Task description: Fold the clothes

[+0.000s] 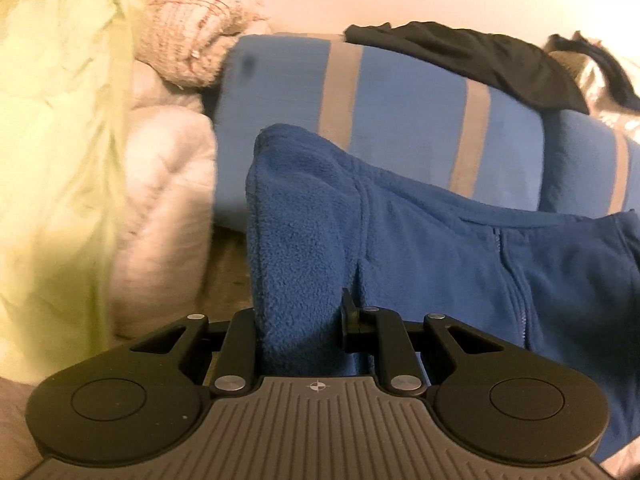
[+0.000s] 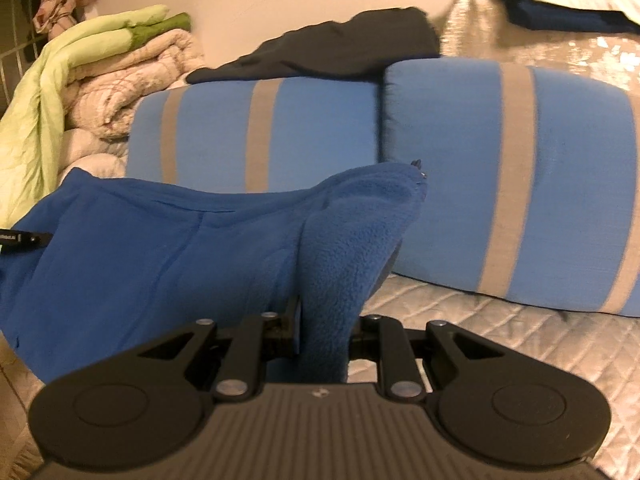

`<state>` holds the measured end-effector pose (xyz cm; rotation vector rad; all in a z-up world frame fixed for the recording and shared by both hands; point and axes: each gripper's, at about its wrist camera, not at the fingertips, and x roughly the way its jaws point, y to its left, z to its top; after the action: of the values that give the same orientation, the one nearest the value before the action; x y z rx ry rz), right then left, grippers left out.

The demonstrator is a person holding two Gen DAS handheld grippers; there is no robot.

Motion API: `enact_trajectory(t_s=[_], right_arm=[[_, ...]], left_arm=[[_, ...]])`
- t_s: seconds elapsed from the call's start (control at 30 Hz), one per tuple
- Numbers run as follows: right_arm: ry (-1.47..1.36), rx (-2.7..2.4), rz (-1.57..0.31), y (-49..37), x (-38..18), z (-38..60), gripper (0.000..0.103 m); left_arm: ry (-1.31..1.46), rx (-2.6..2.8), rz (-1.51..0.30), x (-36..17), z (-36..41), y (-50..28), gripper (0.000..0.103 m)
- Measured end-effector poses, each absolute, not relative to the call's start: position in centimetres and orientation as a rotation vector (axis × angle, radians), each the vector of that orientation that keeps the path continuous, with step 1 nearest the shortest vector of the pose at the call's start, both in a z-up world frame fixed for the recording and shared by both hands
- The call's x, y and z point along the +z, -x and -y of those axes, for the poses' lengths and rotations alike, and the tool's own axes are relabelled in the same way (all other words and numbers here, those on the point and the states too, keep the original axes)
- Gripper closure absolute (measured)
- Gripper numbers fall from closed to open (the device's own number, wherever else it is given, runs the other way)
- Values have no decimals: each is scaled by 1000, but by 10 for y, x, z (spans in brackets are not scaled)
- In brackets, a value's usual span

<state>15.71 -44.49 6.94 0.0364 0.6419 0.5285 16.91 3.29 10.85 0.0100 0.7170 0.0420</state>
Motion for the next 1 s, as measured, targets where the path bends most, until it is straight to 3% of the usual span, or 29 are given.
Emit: enact_trajectory(t_s=[0.07, 0.13, 0.17, 0.23, 0.27, 0.3, 0.33, 0.4, 0.53, 1.0], right_arm=[[-39, 543, -650, -159, 67, 434, 83], [-27, 534, -678, -164, 60, 421, 77], [-9, 522, -694, -168, 54, 414, 55], [80, 449, -690, -174, 39, 398, 26], [120, 408, -674, -175, 33, 392, 9], [127, 388, -643, -173, 30, 391, 5], [102, 398, -640, -174, 29, 393, 5], [56, 416, -654, -176, 27, 397, 0], [37, 439, -657, -171, 23, 409, 0], [82, 309, -682, -131, -41, 453, 0]], left_arm=[[-36, 53, -724, 101, -42, -174, 78], [-85, 74, -733, 89, -49, -180, 65], [-137, 96, -739, 77, -50, -185, 61], [-284, 224, -723, 55, -48, -192, 54], [-366, 296, -700, 46, -46, -194, 43], [-433, 351, -672, 39, -45, -195, 36], [-440, 364, -658, 37, -47, -194, 28], [-384, 344, -651, 35, -56, -192, 27], [-237, 289, -643, 29, -74, -183, 27], [-110, 117, -593, -4, -72, -176, 23]])
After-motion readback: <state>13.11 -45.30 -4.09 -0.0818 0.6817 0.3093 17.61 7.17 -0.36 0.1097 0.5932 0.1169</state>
